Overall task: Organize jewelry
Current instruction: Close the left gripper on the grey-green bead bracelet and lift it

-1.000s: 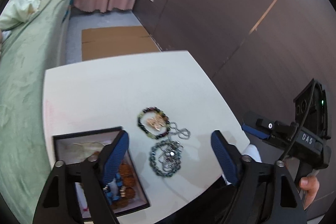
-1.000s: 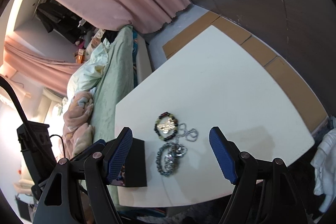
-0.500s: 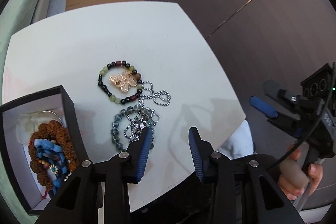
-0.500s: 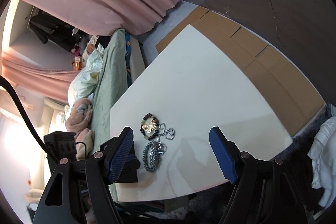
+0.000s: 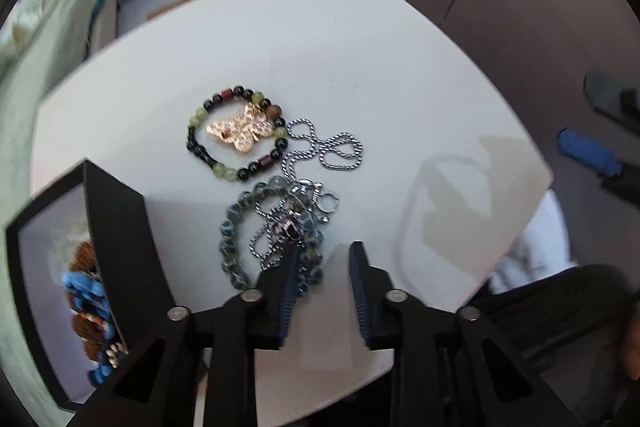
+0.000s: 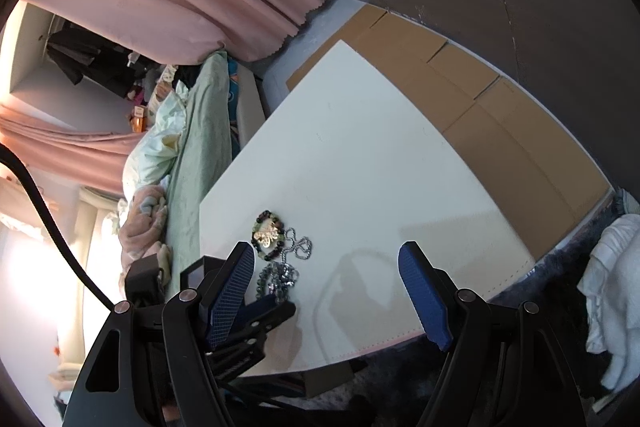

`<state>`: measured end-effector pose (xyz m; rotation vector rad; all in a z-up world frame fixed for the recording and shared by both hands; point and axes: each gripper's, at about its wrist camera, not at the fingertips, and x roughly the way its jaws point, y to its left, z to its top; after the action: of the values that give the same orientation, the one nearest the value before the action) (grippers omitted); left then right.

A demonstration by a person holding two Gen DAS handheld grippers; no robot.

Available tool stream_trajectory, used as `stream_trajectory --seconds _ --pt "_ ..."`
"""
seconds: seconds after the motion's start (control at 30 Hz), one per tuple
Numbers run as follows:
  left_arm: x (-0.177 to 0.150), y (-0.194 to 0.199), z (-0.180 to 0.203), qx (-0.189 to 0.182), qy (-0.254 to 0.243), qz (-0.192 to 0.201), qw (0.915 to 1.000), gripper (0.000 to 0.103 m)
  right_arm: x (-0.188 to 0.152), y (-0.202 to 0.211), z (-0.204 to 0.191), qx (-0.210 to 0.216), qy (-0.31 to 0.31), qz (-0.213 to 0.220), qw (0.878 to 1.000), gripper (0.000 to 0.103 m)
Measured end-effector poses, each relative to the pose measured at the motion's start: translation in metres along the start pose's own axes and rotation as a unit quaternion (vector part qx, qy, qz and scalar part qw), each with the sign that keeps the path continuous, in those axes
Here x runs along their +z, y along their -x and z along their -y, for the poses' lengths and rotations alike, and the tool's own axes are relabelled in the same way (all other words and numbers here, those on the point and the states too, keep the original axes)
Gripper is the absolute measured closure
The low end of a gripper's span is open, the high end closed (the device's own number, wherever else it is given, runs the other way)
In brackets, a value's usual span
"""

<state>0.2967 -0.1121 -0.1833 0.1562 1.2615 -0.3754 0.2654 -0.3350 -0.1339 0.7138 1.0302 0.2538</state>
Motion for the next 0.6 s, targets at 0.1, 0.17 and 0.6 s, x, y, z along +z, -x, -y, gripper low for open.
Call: stream_trajectory --seconds 0.1,0.17,0.6 --pt "0.000 0.001 -0.003 0.017 0.001 0.004 0.9998 0.094 -0.002 -0.004 -0.003 -0.004 0.007 -0.006 1.000 0.027" --pt "0.001 0.007 -0.009 0.011 0.012 0.014 0.9998 0.094 -0.002 -0.005 -0.003 -0.007 0.011 -0.007 1.000 0.027" --pt "0.018 0.070 -0.047 -0.069 0.070 0.113 0.9887 0.094 -0.014 -0.037 -0.030 -0.006 0.047 -0.055 0.997 0.031"
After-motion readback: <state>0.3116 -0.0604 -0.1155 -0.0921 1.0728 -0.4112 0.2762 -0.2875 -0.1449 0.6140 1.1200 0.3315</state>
